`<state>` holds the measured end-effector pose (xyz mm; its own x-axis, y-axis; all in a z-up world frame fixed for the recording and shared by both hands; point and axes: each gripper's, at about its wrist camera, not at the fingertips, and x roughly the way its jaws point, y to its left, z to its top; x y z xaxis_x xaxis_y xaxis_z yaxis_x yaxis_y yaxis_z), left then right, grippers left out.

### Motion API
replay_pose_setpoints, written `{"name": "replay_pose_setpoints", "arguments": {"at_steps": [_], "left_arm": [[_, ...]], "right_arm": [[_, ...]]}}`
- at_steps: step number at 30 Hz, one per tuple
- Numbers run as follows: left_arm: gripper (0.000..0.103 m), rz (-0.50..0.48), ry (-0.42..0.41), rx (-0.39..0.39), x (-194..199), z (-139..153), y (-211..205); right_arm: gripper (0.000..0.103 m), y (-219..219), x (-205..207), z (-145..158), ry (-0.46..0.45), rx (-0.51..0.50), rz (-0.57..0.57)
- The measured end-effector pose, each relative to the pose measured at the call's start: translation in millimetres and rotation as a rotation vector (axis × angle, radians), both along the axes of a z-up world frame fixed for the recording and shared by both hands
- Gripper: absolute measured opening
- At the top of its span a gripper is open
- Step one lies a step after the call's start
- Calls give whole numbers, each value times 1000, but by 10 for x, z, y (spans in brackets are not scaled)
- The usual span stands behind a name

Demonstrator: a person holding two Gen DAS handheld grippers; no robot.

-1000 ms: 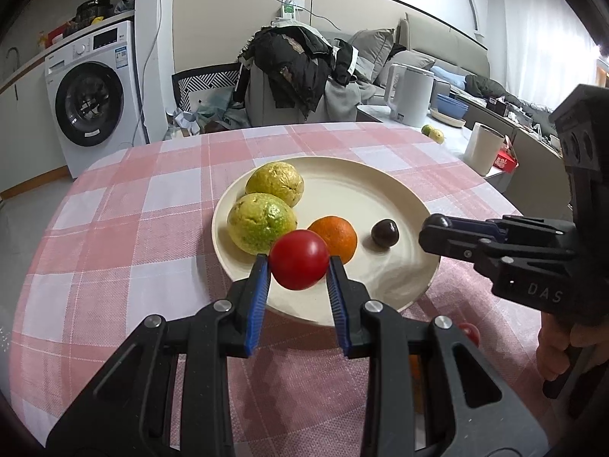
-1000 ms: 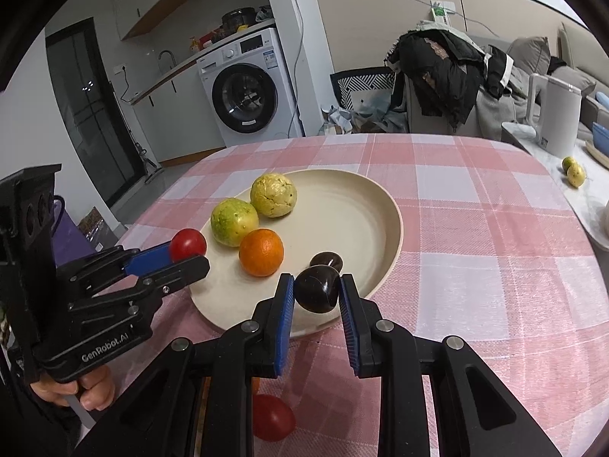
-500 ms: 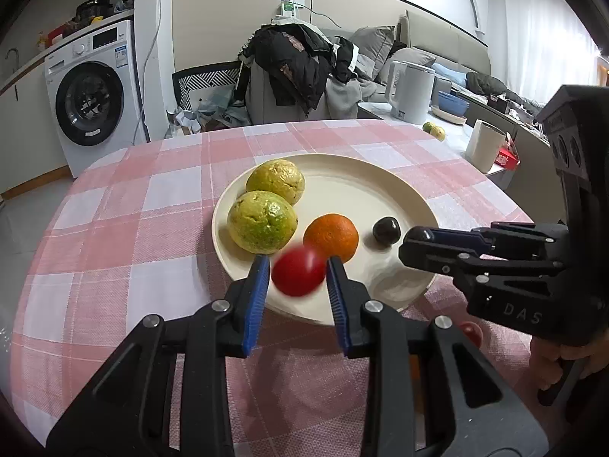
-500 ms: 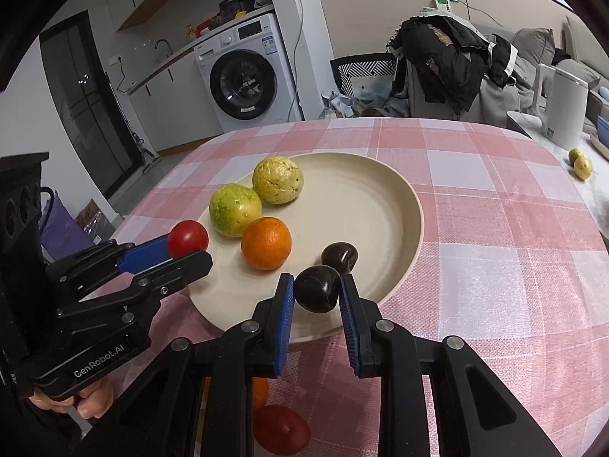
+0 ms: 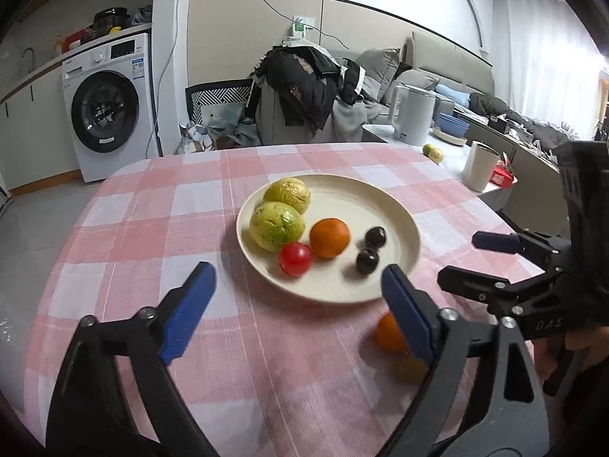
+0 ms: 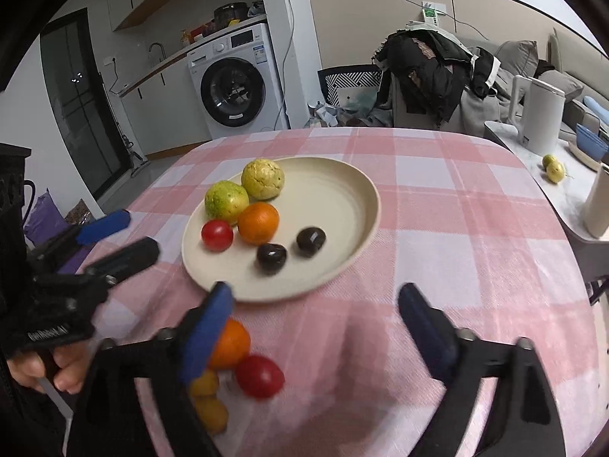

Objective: Organize fruits
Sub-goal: 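Withdraw both tools from the plate toward the kiwis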

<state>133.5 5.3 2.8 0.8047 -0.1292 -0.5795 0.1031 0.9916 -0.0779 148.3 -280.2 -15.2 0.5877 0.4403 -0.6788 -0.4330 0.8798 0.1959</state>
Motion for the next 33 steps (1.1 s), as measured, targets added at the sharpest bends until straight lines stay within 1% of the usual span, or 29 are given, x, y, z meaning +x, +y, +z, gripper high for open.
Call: {"name": "replay_pose_setpoints", "arguments": {"at_steps": [1, 3, 7, 11, 13, 19, 24, 29, 33], "left_arm": [[102, 3, 8, 3, -53, 5, -12], [103, 8, 10, -6, -174, 6, -25], [103, 15, 39, -25, -340, -37, -56], [103, -8, 49, -14, -402, -50, -94], [103, -4, 47, 0, -422, -49, -106], [103, -6, 63, 3, -409, -85, -115], [103, -3, 57, 14, -408, -75, -116], [103, 9, 61, 15, -395, -69, -80], [103, 20, 67, 16, -379, -77, -53]], "right_arm": [[103, -35, -35, 4, -1, -8, -7], [103, -89, -125, 0, -3, -21, -7], [103, -115, -209, -42, 7, -44, 21], [103, -73, -247, -64, -4, -104, 44], [103, -50, -273, -83, -1, -126, 55], [103, 29, -329, -136, 15, -198, 102], [103, 49, -370, -109, 22, -192, 114], [103, 189, -503, -74, 6, -199, 182], [103, 273, -540, -131, 42, -192, 218]]}}
